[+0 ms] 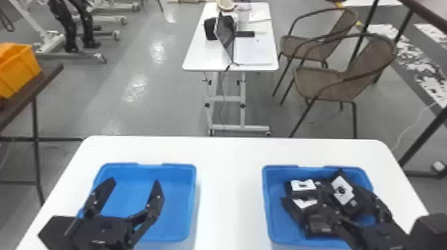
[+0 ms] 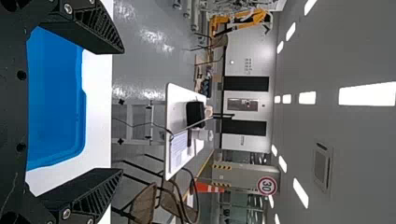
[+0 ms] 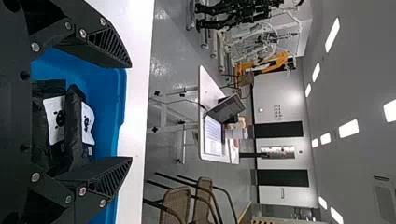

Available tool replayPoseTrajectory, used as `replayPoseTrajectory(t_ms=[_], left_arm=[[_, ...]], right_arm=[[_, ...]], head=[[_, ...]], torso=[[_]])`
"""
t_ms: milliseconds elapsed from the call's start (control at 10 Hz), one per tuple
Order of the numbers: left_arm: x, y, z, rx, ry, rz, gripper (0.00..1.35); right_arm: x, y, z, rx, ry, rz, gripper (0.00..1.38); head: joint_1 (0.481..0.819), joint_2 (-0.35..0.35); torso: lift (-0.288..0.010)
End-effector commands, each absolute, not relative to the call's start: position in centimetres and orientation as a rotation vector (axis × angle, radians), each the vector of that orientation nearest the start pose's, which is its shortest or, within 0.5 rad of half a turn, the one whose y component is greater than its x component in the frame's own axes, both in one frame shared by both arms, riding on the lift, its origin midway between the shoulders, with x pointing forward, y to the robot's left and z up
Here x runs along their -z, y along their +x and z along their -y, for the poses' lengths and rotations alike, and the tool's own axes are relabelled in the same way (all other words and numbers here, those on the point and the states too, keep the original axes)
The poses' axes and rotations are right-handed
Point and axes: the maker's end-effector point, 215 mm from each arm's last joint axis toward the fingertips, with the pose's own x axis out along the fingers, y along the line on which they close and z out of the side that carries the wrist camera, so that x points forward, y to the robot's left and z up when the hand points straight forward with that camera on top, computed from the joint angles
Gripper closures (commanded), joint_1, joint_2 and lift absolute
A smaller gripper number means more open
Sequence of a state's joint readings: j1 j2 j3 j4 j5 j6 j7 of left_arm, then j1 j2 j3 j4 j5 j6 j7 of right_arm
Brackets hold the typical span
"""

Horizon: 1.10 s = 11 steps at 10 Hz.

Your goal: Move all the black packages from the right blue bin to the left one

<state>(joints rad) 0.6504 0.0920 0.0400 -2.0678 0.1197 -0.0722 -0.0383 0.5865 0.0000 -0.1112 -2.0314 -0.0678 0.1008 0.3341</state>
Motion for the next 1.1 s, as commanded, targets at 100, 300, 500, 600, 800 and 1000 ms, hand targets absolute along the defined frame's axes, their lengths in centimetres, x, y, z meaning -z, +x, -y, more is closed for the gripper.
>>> replayPoseTrajectory(t_ms=[100, 300, 500, 600, 800, 1000], left_arm=[[36.5, 39.9, -24.8, 0.045, -0.022, -0.078, 0.12], [36.5, 39.9, -24.8, 0.046, -0.022, -0.078, 0.12], [36.4, 40.0, -24.8, 0.046, -0.022, -0.077, 0.12], [36.4, 40.0, -24.8, 0.046, -0.023, -0.078, 0.12], [36.5, 40.1, -24.8, 0.047, -0.025, -0.078, 0.12], [36.6, 40.2, -24.7, 0.049, -0.031, -0.08, 0.12]], right_arm=[[40.3, 40.2, 21.8, -0.226, 0.056, -0.189, 0.34], [40.0, 40.2, 21.8, -0.225, 0.054, -0.171, 0.34], [40.0, 40.2, 21.8, -0.227, 0.052, -0.17, 0.34], [40.1, 40.2, 21.8, -0.227, 0.051, -0.172, 0.34], [41.4, 40.1, 22.2, -0.206, 0.097, -0.209, 0.34], [44.2, 40.7, 23.9, -0.113, 0.251, -0.242, 0.34]], head=[[0.695, 0.043], [0.695, 0.043], [0.695, 0.042], [0.695, 0.043], [0.695, 0.043], [0.695, 0.031]], torso=[[-0.043], [-0.043], [-0.043], [-0.043], [-0.043], [-0.043]])
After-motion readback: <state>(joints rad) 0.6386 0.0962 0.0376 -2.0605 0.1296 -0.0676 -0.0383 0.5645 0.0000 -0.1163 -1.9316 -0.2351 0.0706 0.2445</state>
